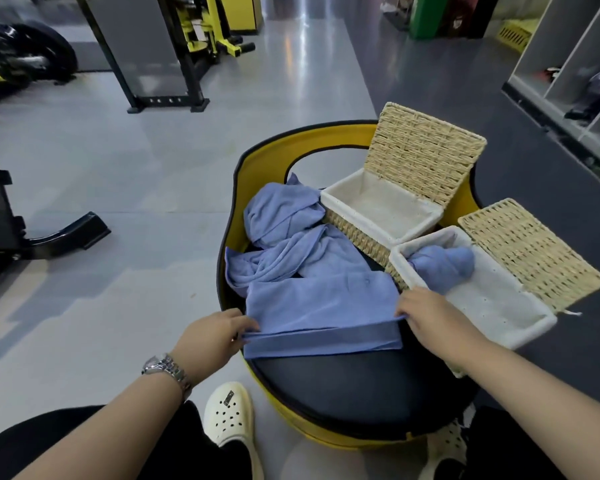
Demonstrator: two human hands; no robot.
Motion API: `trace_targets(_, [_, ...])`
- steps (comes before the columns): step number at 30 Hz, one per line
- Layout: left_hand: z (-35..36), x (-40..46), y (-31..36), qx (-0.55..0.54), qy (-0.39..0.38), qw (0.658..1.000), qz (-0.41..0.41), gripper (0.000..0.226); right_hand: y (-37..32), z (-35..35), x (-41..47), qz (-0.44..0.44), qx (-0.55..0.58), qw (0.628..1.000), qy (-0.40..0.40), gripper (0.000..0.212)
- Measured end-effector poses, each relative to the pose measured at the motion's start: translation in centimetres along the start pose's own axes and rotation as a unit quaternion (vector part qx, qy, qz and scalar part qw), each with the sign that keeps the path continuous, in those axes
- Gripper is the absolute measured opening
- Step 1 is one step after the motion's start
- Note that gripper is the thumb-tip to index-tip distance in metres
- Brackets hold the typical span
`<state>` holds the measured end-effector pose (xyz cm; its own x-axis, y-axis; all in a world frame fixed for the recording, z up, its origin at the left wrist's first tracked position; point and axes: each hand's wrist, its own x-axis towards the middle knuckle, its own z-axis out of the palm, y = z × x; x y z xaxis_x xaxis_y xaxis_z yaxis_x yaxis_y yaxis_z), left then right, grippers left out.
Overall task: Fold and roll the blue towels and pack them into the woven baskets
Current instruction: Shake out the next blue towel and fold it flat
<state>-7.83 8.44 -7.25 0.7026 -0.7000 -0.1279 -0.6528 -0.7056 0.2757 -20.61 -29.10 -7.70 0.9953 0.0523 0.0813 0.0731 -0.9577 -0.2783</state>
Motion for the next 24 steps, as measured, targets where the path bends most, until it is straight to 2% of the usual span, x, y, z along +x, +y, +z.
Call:
trace_targets(3, [1.2,-0.3,0.3,0.036,-0.025,0.999,-0.005,0.033,-0.2,1.9,-1.1,-0.037,-0.096,0.993,-0.051,0.027])
trace_targets(6, [2.1,-0.5,0.7,0.064,-0.063,0.995,-0.033,0.042,-0.7,2.7,-1.6,-0.028,-0.15,0.983,-0.097,0.029])
trace_targets(9, [2.6,-0.7,0.5,0.045,-0.1,0.992,-0.058,0.063,-1.1,2.9,-1.9,-0.008,-0.166,0.976,-0.143,0.032])
trace_targets(11, [2.7,-0.5,0.3,0.016,-0.106,0.992,-0.074,0.069,-1.2,2.8,-1.7,-0.018,-0.188,0.971,-0.149,0.033])
trace_targets(15, [2.8,-0.1,0.7,-0.056,-0.074,0.989,-0.116,0.037,-3.0,1.3,-0.9,-0.031,-0.228,0.965,-0.128,0.036])
trace_targets(17, [2.6,0.1,1.0,-0.069,-0.06,0.987,-0.132,0.026,-4.3,0.5,-0.2,0.01,-0.205,0.963,-0.172,0.023])
trace_targets(19, [2.2,0.5,1.2,-0.061,-0.025,0.985,-0.159,0.018,-5.1,0.2,1.4,0.02,-0.174,0.971,-0.166,0.016])
trace_targets(21, [1.9,0.9,1.4,-0.038,-0.003,0.98,-0.197,0.021,-6.4,0.2,4.1,-0.022,-0.138,0.986,-0.094,0.013])
trace_targets(24, [2.0,1.0,1.8,-0.018,-0.023,0.969,-0.245,0.032,-9.5,1.5,8.9,-0.06,-0.054,0.987,-0.138,0.025])
